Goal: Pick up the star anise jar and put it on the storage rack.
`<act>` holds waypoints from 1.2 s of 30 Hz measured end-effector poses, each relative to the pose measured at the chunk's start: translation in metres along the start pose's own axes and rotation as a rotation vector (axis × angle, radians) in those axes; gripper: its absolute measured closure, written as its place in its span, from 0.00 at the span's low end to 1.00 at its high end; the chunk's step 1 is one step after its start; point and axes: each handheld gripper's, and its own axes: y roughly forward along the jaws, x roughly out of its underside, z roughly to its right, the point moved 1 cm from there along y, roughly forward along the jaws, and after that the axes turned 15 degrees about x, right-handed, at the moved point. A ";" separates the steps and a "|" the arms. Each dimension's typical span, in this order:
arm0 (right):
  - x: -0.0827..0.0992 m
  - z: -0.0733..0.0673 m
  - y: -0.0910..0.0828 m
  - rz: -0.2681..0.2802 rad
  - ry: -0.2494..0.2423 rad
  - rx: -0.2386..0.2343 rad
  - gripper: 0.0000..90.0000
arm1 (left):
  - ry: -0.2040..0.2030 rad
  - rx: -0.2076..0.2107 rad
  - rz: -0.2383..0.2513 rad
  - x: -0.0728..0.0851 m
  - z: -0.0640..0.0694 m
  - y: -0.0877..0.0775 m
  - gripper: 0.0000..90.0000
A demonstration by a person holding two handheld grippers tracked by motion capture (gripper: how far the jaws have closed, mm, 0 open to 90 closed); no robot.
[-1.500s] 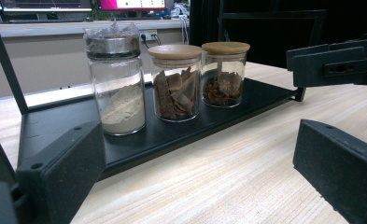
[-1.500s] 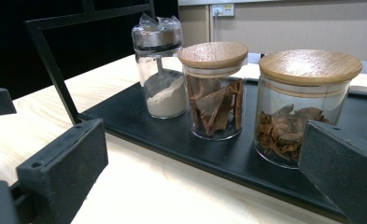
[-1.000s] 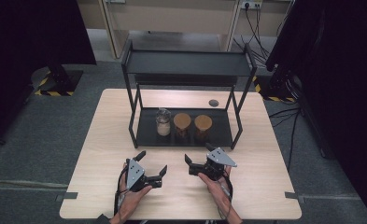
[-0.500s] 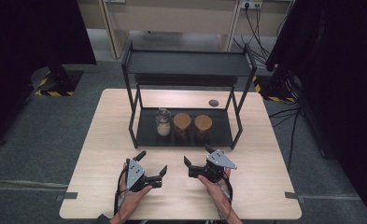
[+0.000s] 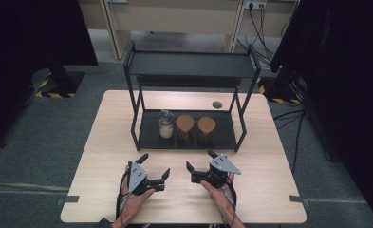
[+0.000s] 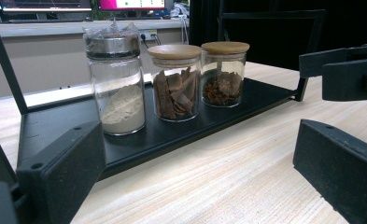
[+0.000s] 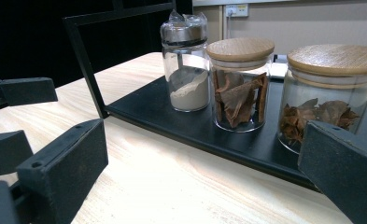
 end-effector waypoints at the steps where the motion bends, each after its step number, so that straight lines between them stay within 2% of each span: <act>1: 0.000 0.000 0.000 -0.001 0.002 -0.001 0.02 | 0.000 0.000 0.000 0.000 0.000 0.000 0.02; 36: 0.007 -0.004 -0.018 0.001 0.004 -0.022 0.02 | -0.011 0.001 -0.003 0.000 -0.001 0.000 0.02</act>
